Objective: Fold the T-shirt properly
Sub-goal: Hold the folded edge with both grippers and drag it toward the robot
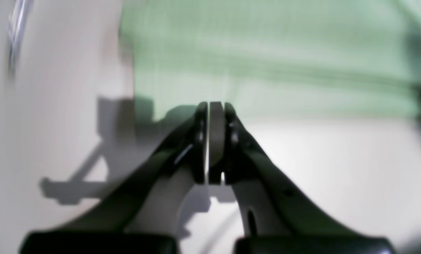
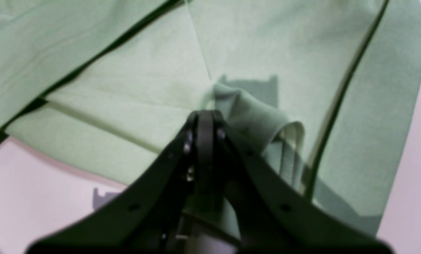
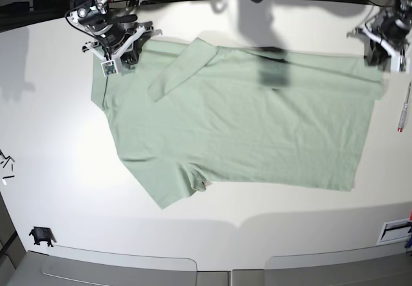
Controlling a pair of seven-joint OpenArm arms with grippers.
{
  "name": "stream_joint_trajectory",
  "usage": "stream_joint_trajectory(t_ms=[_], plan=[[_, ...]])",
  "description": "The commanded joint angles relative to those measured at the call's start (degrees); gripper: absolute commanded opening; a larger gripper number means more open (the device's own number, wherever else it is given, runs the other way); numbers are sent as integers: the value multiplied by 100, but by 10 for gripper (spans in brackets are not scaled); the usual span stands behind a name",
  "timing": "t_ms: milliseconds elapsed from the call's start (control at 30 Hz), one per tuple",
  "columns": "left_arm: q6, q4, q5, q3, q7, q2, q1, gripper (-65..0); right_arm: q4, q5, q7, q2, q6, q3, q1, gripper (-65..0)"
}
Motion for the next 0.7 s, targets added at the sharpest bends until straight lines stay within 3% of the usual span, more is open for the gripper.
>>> stream_joint_trajectory(t_ms=[0,333,500,667], plan=[[-7,9,-9,57,42,-94,-214,-650,50,-11,-2,44,-20,20,-9,-650],[11,-2142,603,918,289,-92,-1814,-650,50,227,-70,44,-17,22,160,-650],[9,-2444,280,905,1204,-98,-1598,-650,50,140,-107,55,-17,22,160,-650],[-7,-1908,-153,898,1296,-94,-802,-650,50,140,-107,59,-17,26,160,-650]])
